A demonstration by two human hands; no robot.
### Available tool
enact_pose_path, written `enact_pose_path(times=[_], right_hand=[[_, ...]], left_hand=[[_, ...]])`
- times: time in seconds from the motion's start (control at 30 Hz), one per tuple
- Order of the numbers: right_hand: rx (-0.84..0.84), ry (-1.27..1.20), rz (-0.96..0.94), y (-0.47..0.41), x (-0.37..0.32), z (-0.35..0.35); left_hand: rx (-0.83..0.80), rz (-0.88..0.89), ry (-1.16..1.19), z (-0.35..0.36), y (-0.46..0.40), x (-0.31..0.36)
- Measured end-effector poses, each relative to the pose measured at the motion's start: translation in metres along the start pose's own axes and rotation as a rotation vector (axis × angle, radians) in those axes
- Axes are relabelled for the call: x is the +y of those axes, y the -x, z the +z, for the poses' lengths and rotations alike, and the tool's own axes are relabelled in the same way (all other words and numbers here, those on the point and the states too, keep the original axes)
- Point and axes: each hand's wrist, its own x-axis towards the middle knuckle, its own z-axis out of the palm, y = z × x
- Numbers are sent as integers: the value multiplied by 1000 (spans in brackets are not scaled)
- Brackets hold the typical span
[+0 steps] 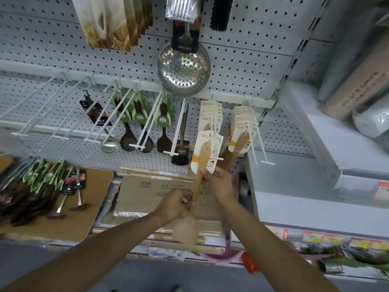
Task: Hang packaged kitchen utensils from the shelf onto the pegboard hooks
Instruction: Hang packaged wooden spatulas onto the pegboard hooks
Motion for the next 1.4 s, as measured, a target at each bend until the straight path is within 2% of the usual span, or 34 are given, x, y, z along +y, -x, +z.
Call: enact_pose_path(times=[0.33, 0.5, 0.77, 0.9, 1.0, 1.17, 1.4], right_hand=[[-9, 72, -14, -59, -20, -2], [-10, 153, -34, -72, -18, -5], [-11, 140, -23, -78, -12, -8], [57, 423, -21, -76, 5, -17], [-53, 670, -94, -63, 15, -19], [-419, 1080, -433, -38, 9, -2], [-662, 1203, -767, -6, -3, 88]], left_hand=[[45, -24, -120, -6, -57, 16], [40, -55, -106, -2, -67, 18], [25, 0, -131, -8, -74, 14], [43, -29, -236, -25, -65, 11], [99, 19, -362, -53, -45, 0], [143, 166, -539, -111, 5, -23], [262, 306, -621, -189, 97, -58]])
